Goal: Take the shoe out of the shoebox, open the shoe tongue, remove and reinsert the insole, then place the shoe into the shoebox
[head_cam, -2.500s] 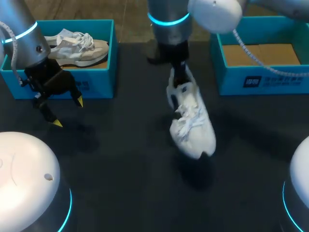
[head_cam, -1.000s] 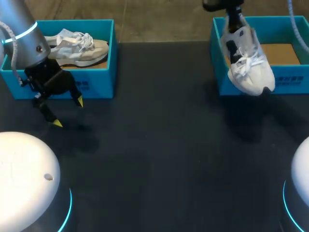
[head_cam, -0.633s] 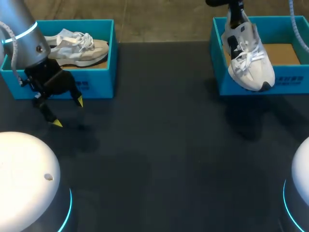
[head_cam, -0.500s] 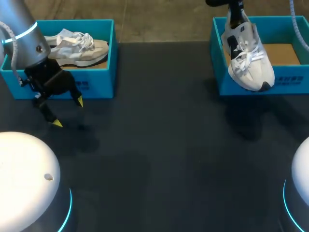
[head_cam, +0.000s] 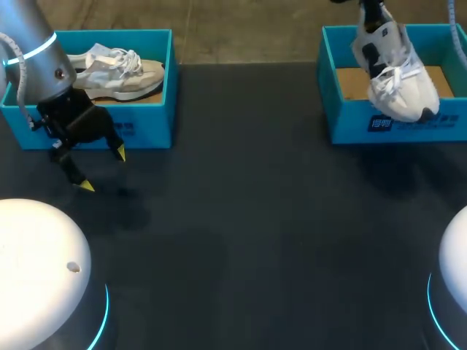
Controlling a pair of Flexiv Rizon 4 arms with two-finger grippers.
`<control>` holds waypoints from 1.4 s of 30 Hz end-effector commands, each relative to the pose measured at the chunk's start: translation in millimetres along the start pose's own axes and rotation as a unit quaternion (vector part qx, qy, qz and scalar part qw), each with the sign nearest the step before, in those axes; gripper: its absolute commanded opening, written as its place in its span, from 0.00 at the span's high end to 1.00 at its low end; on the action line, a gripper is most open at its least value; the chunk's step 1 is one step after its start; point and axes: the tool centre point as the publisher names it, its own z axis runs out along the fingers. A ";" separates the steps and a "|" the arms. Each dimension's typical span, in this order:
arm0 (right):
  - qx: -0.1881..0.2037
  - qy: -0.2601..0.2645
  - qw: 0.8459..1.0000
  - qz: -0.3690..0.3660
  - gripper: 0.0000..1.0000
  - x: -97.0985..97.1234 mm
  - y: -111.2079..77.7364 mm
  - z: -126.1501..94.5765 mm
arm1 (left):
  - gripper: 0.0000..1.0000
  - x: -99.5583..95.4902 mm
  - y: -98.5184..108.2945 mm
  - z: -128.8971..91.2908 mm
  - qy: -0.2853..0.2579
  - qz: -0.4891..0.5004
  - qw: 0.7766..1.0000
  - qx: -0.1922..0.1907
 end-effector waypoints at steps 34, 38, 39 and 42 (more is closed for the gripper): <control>0.010 0.095 0.941 0.325 1.00 -16.2 -94.0 63.0 | 0.00 1.0 0.3 0.5 -0.001 0.001 1.000 0.000; 0.012 0.105 0.920 0.376 1.00 -7.5 -100.4 68.2 | 0.00 1.0 0.3 0.5 -0.001 0.001 1.000 0.000; 0.021 0.110 0.914 0.391 1.00 -4.6 -99.9 66.1 | 0.00 1.0 0.3 0.5 -0.001 0.001 1.000 0.000; 0.025 0.110 0.898 0.425 1.00 4.9 -101.9 64.3 | 0.00 1.0 0.3 0.5 -0.001 0.001 1.000 0.000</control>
